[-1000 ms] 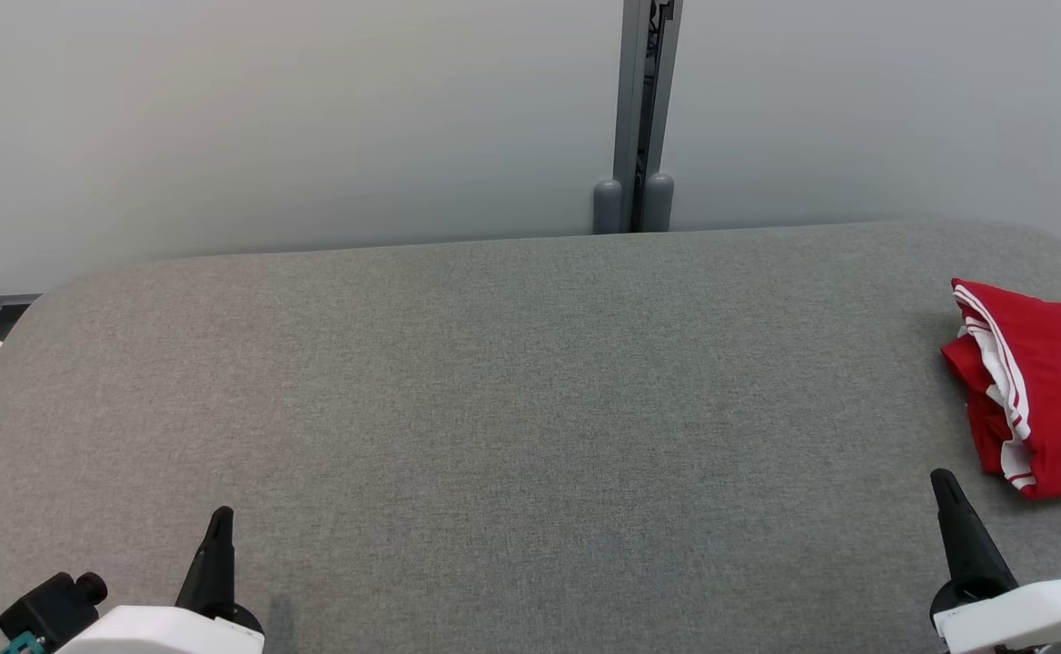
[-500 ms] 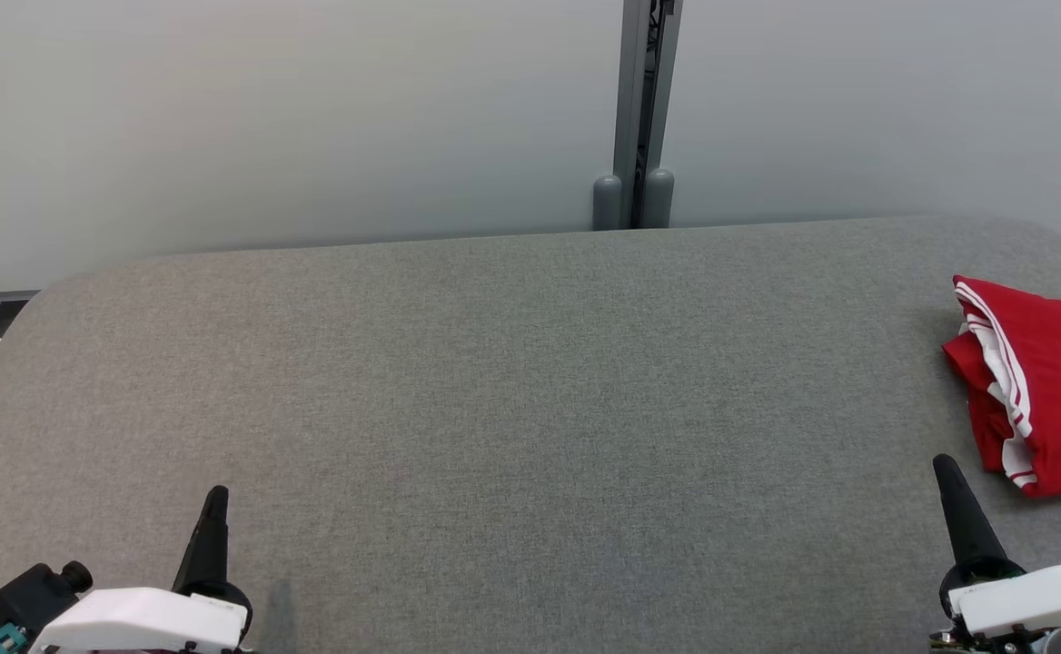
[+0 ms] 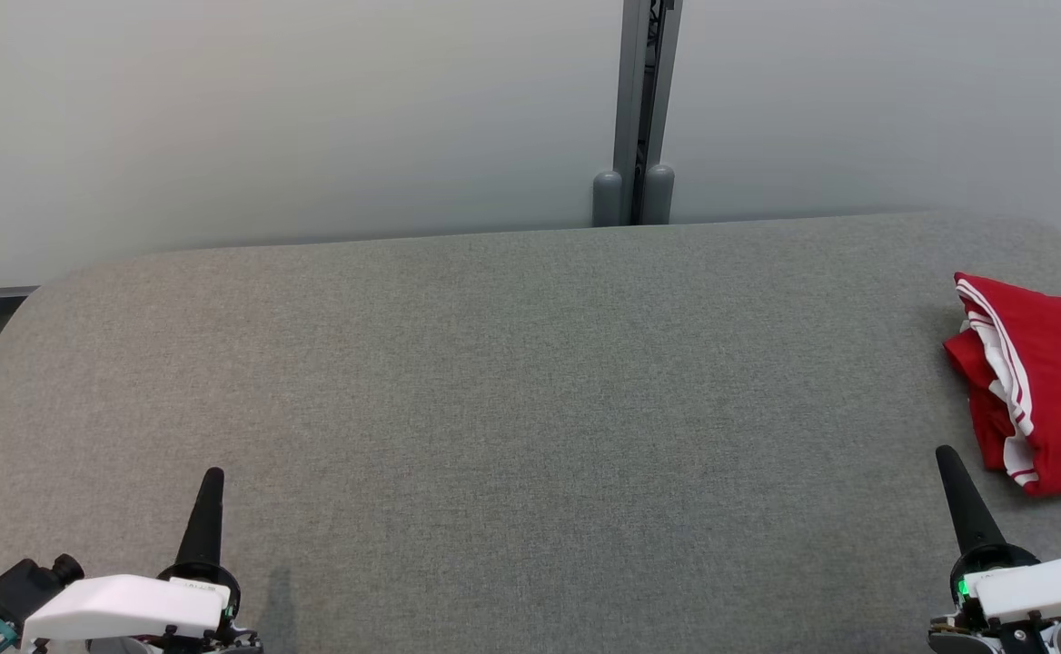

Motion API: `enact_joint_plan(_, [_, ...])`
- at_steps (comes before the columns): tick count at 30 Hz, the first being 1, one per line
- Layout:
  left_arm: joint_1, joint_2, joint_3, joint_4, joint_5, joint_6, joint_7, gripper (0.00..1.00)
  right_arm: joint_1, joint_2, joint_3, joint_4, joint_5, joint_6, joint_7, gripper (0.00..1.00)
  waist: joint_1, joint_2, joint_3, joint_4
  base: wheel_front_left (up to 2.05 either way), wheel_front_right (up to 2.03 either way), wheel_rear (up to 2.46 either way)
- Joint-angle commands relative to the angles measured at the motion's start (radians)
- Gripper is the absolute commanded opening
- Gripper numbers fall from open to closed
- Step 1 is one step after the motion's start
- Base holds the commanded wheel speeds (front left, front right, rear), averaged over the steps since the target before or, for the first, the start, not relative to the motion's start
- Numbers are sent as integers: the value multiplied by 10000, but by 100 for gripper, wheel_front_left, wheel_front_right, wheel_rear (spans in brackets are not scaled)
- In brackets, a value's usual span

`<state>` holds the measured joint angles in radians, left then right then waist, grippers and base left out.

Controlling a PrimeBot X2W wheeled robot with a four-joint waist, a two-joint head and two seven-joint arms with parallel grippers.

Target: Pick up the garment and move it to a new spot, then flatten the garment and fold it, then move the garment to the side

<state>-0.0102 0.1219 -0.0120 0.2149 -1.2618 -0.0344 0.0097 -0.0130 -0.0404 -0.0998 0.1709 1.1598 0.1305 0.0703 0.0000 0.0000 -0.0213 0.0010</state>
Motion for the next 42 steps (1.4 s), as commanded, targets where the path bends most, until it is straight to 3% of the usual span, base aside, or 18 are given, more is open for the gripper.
enact_joint_plan(1, [-308, 24, 142, -43, -273, -104, 67, 0, -270, -101, -52, -24, 327, 4, 68, 0, 0, 0, 8, 0, 0, 0, 0])
enact_joint_plan(42, [-915, -537, 1020, 234, -2881, -826, 825, 0, -860, -132, -135, 594, 3684, 4, 374, 0, 0, 0, 184, -8, 0, 0, 0])
